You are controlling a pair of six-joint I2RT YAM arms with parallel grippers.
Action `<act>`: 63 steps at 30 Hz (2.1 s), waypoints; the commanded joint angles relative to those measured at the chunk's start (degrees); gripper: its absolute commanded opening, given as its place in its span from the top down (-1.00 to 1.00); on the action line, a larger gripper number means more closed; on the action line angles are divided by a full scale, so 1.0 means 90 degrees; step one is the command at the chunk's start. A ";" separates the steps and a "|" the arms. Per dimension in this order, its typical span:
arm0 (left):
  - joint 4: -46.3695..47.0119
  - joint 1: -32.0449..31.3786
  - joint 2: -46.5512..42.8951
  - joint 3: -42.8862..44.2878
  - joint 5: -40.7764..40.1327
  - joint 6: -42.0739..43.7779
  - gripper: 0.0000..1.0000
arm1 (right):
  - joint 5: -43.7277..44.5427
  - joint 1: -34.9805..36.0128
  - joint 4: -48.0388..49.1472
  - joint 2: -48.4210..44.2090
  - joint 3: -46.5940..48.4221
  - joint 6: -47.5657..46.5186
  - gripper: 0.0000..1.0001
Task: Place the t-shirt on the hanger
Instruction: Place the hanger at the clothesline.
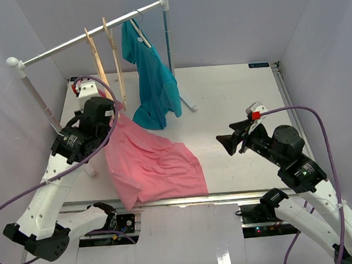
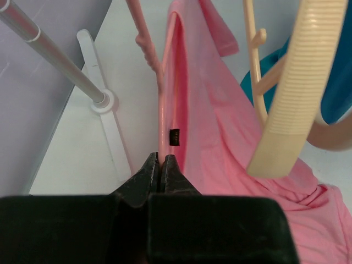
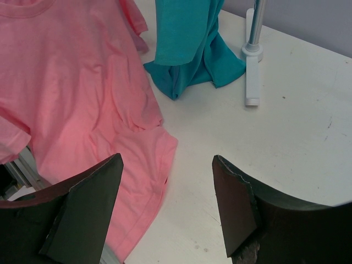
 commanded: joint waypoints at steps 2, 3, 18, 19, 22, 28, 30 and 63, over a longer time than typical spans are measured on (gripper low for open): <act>0.0984 0.0836 0.0083 0.0280 0.1110 0.0776 1.00 | -0.0088 -0.0012 0.0144 -0.0071 0.0125 0.0023 -0.45; 0.1051 0.0851 0.0049 0.0372 0.1099 0.0797 1.00 | -0.0104 -0.0017 0.0148 -0.0071 0.0106 0.0023 -0.46; 0.1328 0.1122 0.0652 0.1793 0.0137 0.1562 1.00 | -0.0406 -0.0009 0.0344 -0.0269 -0.0155 0.0094 -0.46; 0.1421 0.1174 0.0634 0.1723 0.0101 0.1597 1.00 | -0.0424 -0.0015 0.0367 -0.0287 -0.0179 0.0105 -0.46; 0.1607 0.1477 0.0697 0.1648 0.0197 0.1704 1.00 | -0.0483 -0.0008 0.0373 -0.0315 -0.0215 0.0116 -0.45; 0.1862 0.2511 0.0908 0.1596 0.0791 0.1909 1.00 | -0.0543 -0.0008 0.0372 -0.0438 -0.0255 0.0134 -0.46; 0.1879 0.2860 0.1044 0.1599 0.1183 0.1884 1.00 | -0.0578 -0.0008 0.0378 -0.0476 -0.0289 0.0149 -0.45; 0.3334 0.3192 0.1416 0.1559 0.1881 0.1838 1.00 | -0.0452 -0.0001 0.0405 -0.0289 -0.0350 0.0157 -0.45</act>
